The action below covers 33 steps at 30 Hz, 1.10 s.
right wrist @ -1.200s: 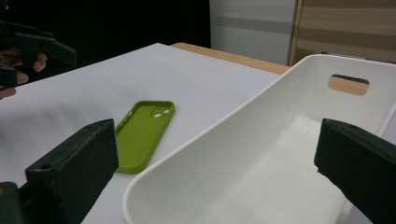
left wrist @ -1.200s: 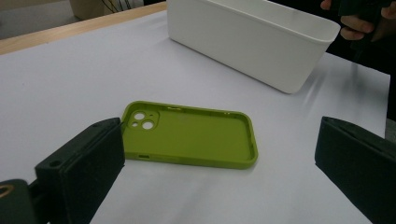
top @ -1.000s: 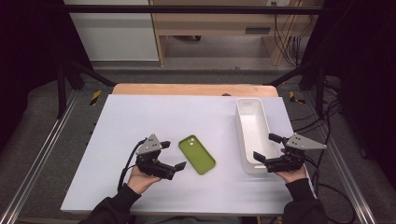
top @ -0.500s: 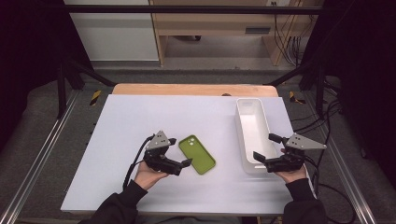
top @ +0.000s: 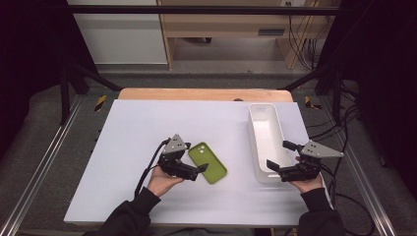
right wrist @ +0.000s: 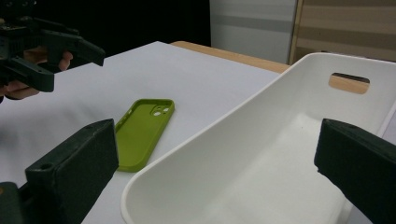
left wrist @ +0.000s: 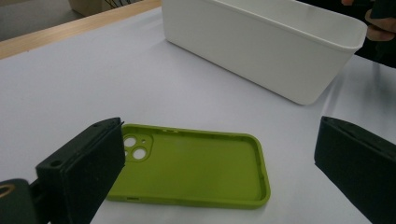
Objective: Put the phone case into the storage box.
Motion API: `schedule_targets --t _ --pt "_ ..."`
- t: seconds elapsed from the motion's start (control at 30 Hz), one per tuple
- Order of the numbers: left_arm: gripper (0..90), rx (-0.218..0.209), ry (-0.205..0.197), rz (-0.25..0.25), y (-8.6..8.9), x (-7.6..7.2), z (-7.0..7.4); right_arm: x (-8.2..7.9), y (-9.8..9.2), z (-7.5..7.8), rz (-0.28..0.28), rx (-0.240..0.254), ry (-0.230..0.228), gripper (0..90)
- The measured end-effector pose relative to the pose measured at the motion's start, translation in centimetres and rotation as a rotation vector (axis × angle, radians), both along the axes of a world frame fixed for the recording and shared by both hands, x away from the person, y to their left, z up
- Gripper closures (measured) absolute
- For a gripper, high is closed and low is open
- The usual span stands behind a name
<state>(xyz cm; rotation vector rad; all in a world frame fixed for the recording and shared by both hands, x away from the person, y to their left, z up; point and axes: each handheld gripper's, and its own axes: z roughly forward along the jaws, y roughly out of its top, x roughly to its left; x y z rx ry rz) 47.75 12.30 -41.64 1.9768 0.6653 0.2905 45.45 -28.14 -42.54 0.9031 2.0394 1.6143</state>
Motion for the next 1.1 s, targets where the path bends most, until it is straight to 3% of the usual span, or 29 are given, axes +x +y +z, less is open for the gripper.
schedule_targets --t 0.73,1.1 --pt "3.7 0.040 0.041 -0.021 -2.7 1.6 -1.0 0.0 0.0 0.0 -0.003 -0.002 -0.001 0.0" --pt "8.9 0.083 0.057 -0.029 -4.3 2.0 -1.5 0.0 0.0 0.0 -0.002 -0.002 0.000 0.0"
